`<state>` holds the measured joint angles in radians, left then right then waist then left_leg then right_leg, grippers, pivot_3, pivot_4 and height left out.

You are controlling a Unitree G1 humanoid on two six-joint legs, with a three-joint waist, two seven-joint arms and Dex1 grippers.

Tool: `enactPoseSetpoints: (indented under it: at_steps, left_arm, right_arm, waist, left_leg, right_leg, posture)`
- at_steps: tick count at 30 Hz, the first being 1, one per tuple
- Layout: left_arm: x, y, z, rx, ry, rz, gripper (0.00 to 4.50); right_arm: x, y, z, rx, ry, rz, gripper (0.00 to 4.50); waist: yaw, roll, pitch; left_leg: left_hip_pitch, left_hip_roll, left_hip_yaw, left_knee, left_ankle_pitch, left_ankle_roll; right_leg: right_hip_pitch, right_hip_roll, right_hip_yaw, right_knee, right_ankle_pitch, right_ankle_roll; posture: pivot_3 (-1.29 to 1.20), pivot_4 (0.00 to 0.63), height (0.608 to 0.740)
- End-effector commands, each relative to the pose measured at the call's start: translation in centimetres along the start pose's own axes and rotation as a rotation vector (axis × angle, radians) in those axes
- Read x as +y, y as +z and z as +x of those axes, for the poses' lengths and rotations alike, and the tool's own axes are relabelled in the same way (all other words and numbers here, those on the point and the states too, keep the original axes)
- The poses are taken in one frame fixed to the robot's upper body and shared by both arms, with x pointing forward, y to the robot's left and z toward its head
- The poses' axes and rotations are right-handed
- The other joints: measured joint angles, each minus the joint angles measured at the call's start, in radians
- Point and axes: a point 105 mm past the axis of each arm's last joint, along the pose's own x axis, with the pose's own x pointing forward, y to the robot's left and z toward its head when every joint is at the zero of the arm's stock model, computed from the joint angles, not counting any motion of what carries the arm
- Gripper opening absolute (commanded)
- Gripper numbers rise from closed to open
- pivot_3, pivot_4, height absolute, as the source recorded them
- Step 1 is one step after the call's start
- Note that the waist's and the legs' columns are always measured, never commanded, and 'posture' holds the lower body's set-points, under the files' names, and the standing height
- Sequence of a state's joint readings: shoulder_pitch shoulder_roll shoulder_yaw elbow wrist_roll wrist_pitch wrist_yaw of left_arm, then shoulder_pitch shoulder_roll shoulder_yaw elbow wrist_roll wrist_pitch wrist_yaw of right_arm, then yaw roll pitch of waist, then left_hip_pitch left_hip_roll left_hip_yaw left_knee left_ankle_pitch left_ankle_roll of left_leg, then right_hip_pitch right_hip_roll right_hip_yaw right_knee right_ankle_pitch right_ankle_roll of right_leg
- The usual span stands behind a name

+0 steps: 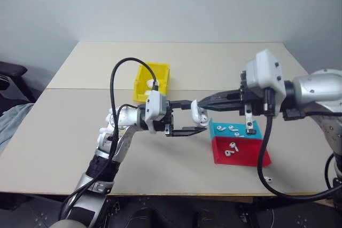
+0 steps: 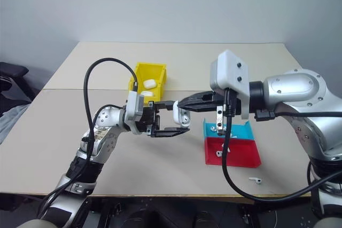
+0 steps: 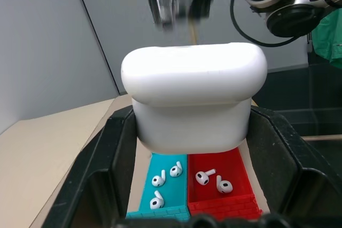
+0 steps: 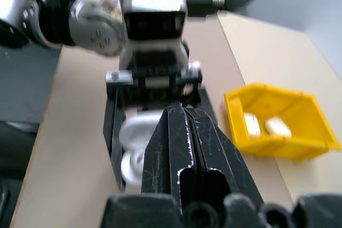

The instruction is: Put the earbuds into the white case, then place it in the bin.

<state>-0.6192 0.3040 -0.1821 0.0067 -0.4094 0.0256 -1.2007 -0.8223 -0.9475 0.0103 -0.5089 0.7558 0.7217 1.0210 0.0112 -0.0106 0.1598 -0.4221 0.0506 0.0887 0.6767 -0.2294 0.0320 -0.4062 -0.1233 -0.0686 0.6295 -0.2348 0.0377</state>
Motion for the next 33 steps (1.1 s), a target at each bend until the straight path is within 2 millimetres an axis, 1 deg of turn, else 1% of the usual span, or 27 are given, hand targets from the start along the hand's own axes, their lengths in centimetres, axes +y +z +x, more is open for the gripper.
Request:
enactPoseSetpoints:
  at_steps: [1,7,10,12,16,19,21,25,27,28,29,31,32,33]
  left_arm:
    - [-0.1,0.9,0.6,-0.020,-0.027,0.048,2.78]
    - [0.0,1.2,1.1,-0.040,-0.032,0.056,2.78]
    - [-0.1,1.3,1.0,-0.042,-0.034,0.057,2.78]
    - [-0.1,1.3,0.9,-0.042,-0.031,0.059,2.78]
    - [0.0,1.4,0.7,-0.043,-0.018,0.063,2.78]
    - [0.1,1.5,0.5,-0.042,-0.005,0.067,2.78]
    - [0.1,1.5,0.4,-0.040,0.000,0.067,2.78]
    - [0.3,1.2,0.4,-0.038,0.013,0.067,2.78]
    - [0.9,1.2,0.4,-0.038,0.052,0.084,2.78]
    - [1.2,1.1,0.4,-0.034,0.075,0.093,2.78]
    - [2.6,0.7,0.6,0.013,0.139,0.093,2.78]
    - [5.9,0.2,0.8,0.105,0.320,0.112,2.78]
    - [7.7,0.2,0.7,0.129,0.426,0.124,2.78]
    - [10.1,0.4,0.3,0.148,0.573,0.122,2.78]
  right_arm:
    - [0.1,1.0,0.2,-0.025,-0.001,-0.042,0.05]
    - [0.5,-0.6,2.0,0.012,0.020,-0.052,0.05]
    - [0.4,-1.2,2.4,0.032,0.019,-0.068,0.05]
    - [0.5,-1.7,2.3,0.058,0.026,-0.076,0.05]
    - [0.5,-3.1,1.3,0.133,0.021,-0.088,0.05]
    - [0.3,-3.5,0.5,0.161,0.010,-0.091,0.05]
    - [0.1,-3.5,0.2,0.165,-0.002,-0.092,0.05]
    - [-0.7,-0.9,-0.1,0.020,-0.043,-0.089,0.05]
    - [-1.2,0.3,-0.7,-0.036,-0.071,-0.095,0.05]
    - [-1.4,0.8,-0.9,-0.060,-0.083,-0.096,0.05]
    - [-1.7,1.4,-1.4,-0.093,-0.115,-0.099,0.05]
    - [-2.3,1.7,-2.1,-0.118,-0.175,-0.096,0.05]
    - [-2.5,1.5,-2.3,-0.115,-0.200,-0.093,0.05]
    - [-2.6,1.1,-2.4,-0.107,-0.223,-0.079,0.05]
  waist:
    - [0.002,0.000,0.000]
    - [0.001,0.000,0.000]
    - [0.000,0.000,0.000]
    - [0.000,0.000,0.000]
    - [0.002,0.000,0.000]
    - [0.001,0.000,0.000]
    - [0.001,0.000,0.000]
    - [-0.001,0.000,0.000]
    - [0.000,0.000,0.000]
    - [0.000,0.000,0.000]
    - [0.002,0.000,0.000]
    - [0.010,0.000,0.000]
    - [0.013,0.000,0.000]
    - [0.016,0.000,0.000]
  left_leg:
    - [0.000,0.000,0.000,0.000,0.000,0.000]
    - [0.000,0.000,0.001,0.000,0.000,0.000]
    - [0.000,0.000,0.002,0.000,0.000,0.000]
    - [0.000,0.000,0.003,0.000,0.000,0.000]
    - [0.000,0.000,0.003,0.000,0.000,0.000]
    - [0.000,0.000,0.004,0.001,0.000,0.000]
    - [0.000,0.000,0.004,0.001,0.000,0.000]
    - [0.000,0.000,0.004,0.000,0.000,0.000]
    - [0.000,0.000,0.004,0.000,0.000,0.000]
    - [0.000,0.000,0.004,0.000,0.000,0.000]
    - [0.000,0.000,0.004,0.000,0.000,0.000]
    - [0.000,0.000,0.004,0.001,0.000,0.000]
    - [0.000,-0.001,0.004,0.001,0.000,0.000]
    - [0.000,-0.001,0.004,0.001,0.000,0.000]
  right_leg:
    - [0.000,0.000,0.000,0.000,0.000,0.000]
    - [0.000,0.000,0.000,0.000,0.000,0.000]
    - [0.000,0.000,0.000,0.000,0.000,0.000]
    - [0.000,0.000,0.000,0.000,0.000,0.000]
    - [0.000,0.000,0.000,0.000,0.000,0.000]
    - [0.000,0.000,0.000,0.000,0.000,0.000]
    - [0.001,0.000,0.000,0.000,0.000,0.000]
    - [0.000,0.000,0.000,0.000,0.000,0.000]
    - [0.000,0.000,0.000,0.000,0.000,0.000]
    - [0.000,0.000,0.000,0.000,0.000,0.000]
    - [0.000,0.000,0.000,0.000,0.000,0.000]
    - [0.001,0.000,-0.001,0.000,0.000,0.000]
    - [0.002,0.000,-0.002,0.000,0.000,0.000]
    - [0.002,0.000,-0.002,0.000,0.000,0.000]
  posture:
    - [0.00,0.150,0.740]
    - [0.00,0.150,0.740]
    - [0.00,0.150,0.740]
    - [0.00,0.150,0.740]
    - [0.00,0.150,0.740]
    - [0.00,0.150,0.740]
    - [0.00,0.150,0.740]
    - [0.00,0.150,0.740]
    - [0.00,0.150,0.740]
    - [0.00,0.150,0.740]
    - [0.00,0.150,0.740]
    - [0.00,0.150,0.740]
    - [0.00,0.150,0.740]
    - [0.00,0.150,0.740]
